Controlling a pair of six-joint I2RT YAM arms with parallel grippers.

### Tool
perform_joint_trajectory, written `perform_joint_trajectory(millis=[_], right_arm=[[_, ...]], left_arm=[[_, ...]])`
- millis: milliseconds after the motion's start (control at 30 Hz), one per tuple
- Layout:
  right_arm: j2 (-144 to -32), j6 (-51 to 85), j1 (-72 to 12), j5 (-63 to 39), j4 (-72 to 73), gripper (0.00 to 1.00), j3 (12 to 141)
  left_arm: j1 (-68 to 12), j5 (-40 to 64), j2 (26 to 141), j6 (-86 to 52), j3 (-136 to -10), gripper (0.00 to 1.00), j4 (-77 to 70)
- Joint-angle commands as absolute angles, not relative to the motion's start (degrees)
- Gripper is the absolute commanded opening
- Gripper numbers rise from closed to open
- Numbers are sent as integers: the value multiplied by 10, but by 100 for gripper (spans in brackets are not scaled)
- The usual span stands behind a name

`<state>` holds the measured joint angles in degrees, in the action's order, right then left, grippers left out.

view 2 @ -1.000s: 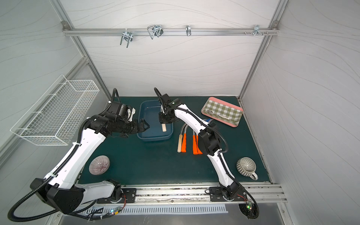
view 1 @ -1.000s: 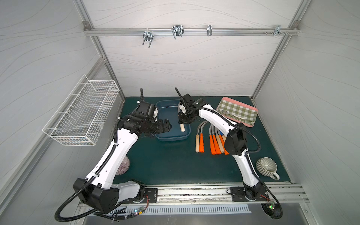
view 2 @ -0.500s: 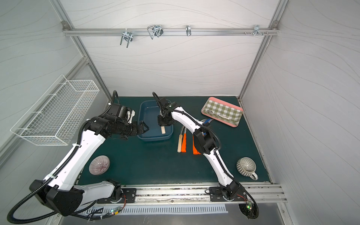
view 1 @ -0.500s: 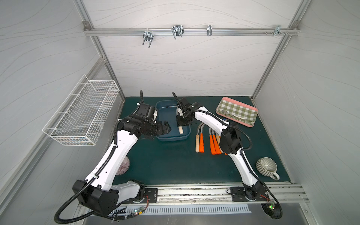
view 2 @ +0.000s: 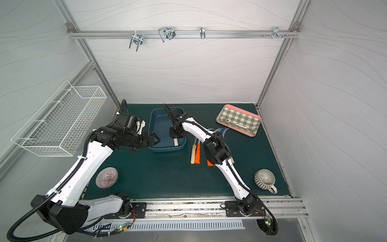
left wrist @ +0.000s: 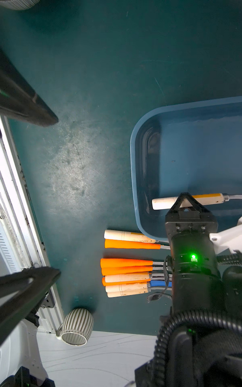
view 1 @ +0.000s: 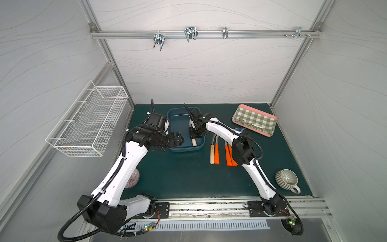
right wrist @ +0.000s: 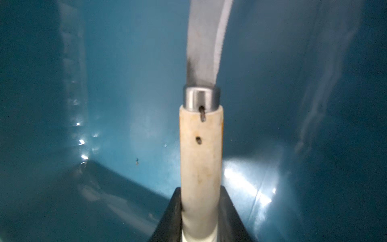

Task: Put small sickles into storage boxes
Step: Place the sickle in the storage box.

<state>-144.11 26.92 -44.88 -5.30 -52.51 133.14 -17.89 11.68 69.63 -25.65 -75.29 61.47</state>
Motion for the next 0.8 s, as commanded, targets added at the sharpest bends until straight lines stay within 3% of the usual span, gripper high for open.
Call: perform_joint_trajectory(millis=[0, 333, 600, 700, 767], right_arm=[[-1455, 260, -452, -41, -523, 20, 1350], [-1460, 260, -446, -59, -527, 49, 1359], [-1429, 259, -444, -76, -538, 67, 1358], [-1410, 258, -443, -85, -539, 83, 1348], [-1397, 255, -443, -94, -540, 99, 1346]], left_arm=[[-177, 127, 684, -256, -755, 99, 621], [-177, 128, 684, -256, -753, 99, 621], [-177, 127, 686, -256, -758, 99, 617], [-177, 129, 686, -257, -760, 99, 616], [-177, 130, 686, -259, -760, 99, 616]])
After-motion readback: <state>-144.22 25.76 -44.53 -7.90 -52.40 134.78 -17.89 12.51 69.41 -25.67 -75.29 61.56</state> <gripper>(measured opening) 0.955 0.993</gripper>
